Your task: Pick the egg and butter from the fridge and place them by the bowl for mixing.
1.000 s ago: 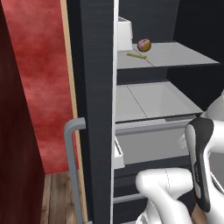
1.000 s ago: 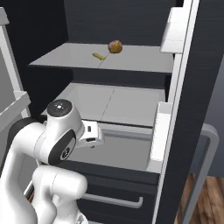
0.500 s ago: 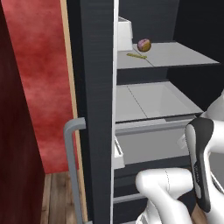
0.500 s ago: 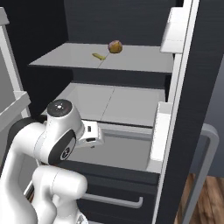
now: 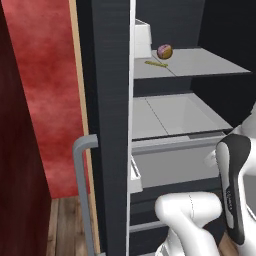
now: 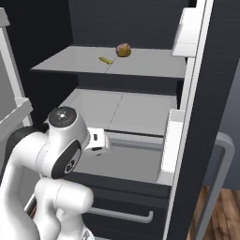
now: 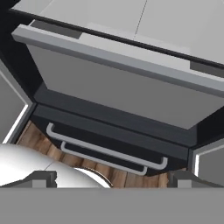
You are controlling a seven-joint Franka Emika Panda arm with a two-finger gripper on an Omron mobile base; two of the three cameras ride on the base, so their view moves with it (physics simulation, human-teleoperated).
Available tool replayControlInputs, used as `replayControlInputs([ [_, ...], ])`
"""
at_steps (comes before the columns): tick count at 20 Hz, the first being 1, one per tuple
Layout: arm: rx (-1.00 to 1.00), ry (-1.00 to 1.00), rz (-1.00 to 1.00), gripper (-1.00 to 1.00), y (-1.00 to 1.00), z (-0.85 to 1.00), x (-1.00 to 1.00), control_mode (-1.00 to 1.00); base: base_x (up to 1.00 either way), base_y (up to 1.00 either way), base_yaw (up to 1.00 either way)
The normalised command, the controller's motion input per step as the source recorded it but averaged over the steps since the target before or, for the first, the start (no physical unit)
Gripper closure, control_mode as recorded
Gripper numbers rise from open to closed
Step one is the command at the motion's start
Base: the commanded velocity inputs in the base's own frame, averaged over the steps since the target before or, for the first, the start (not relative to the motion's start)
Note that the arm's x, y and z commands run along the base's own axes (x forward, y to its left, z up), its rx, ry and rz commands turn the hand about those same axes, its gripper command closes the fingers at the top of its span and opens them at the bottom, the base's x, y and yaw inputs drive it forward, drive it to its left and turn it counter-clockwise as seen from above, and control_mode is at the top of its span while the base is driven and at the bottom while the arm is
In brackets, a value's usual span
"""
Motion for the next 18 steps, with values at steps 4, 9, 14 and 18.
replayControlInputs([
  [4, 0.03, -0.15, 0.0, -1.0, 0.12, 0.48, -0.02, -1.0, 0.0, 0.0, 0.0],
  [9, 0.0, -0.09, 0.0, -1.0, 0.18, 0.62, -0.01, -1.0, 0.0, 0.0, 0.0],
  [14, 0.0, 0.0, -0.03, -1.0, 0.16, 0.65, 0.02, -1.0, 0.0, 0.0, 0.0],
  [18, 0.0, 0.0, -0.05, -1.0, 0.19, 0.62, 0.06, -1.0, 0.0, 0.0, 0.0],
])
